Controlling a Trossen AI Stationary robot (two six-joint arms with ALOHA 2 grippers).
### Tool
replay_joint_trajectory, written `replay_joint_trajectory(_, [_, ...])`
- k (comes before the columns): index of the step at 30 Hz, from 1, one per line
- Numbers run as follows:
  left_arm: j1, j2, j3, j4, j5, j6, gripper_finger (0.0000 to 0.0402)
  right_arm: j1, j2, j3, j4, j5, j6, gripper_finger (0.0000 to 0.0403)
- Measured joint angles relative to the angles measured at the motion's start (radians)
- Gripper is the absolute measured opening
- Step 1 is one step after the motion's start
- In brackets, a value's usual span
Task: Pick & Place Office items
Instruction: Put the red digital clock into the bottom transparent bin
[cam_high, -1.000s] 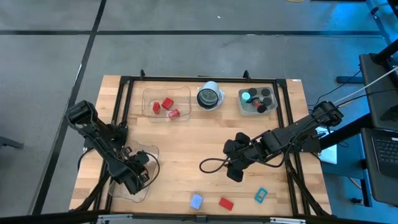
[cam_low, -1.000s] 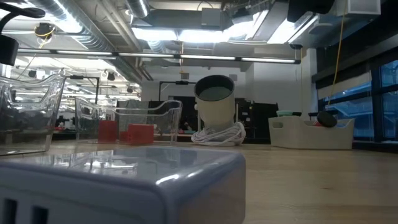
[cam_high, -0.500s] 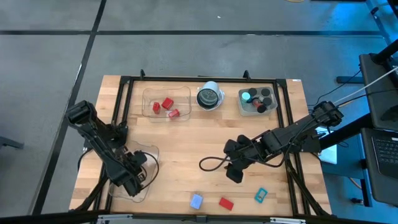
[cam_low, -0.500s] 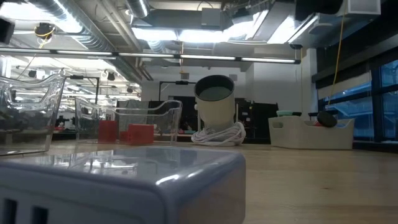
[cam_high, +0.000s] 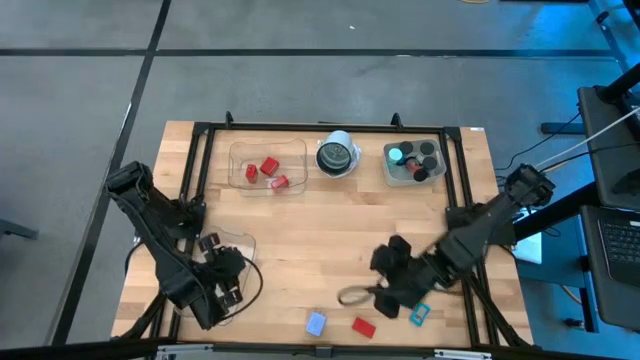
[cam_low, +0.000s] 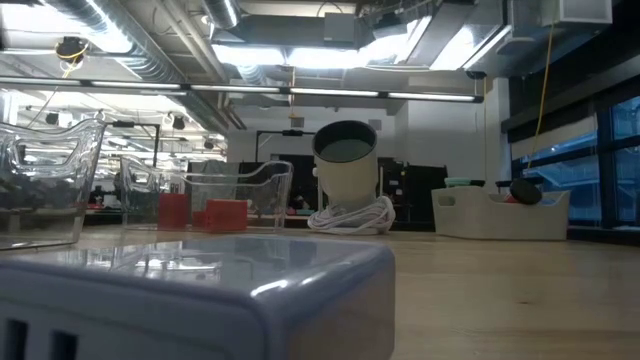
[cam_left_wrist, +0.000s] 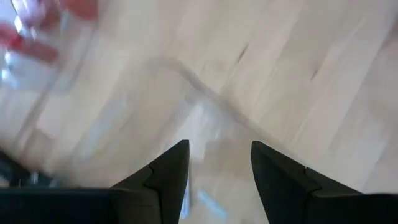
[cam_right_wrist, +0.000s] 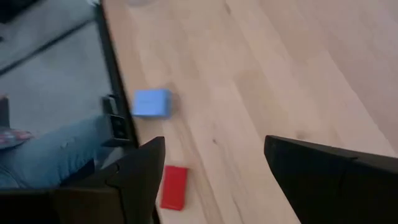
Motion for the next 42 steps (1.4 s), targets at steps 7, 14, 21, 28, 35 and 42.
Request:
replay_joint_trajectory(7, [0.0, 0.0, 0.071, 0.005, -0.171, 0.076, 0.0169, 0.144, 0.087, 0.0, 0.087, 0.157, 0.045, 0.0281])
replay_joint_trajectory(14, [0.001, 0.0, 0.076, 0.006, -0.214, 0.095, 0.0169, 0.194, 0.237, -0.001, 0.178, 0.124, 0.177, 0.0325])
replay_joint_trajectory(21, [0.005, 0.0, 0.076, 0.005, -0.213, 0.095, 0.0169, 0.2, 0.352, -0.001, 0.232, 0.017, 0.138, 0.0367])
replay_joint_trajectory(28, [0.005, 0.0, 0.076, 0.005, -0.213, 0.12, 0.0169, 0.223, 0.468, 0.0, 0.253, 0.023, -0.007, 0.0359])
replay_joint_trajectory(35, [0.005, 0.0, 0.076, 0.008, -0.212, 0.12, 0.0169, 0.223, 0.536, 0.0, 0.26, 0.024, 0.049, 0.0355])
replay_joint_trajectory(42, [0.005, 0.0, 0.076, 0.008, -0.21, 0.12, 0.0169, 0.224, 0.551, 0.0, 0.254, 0.071, 0.012, 0.034])
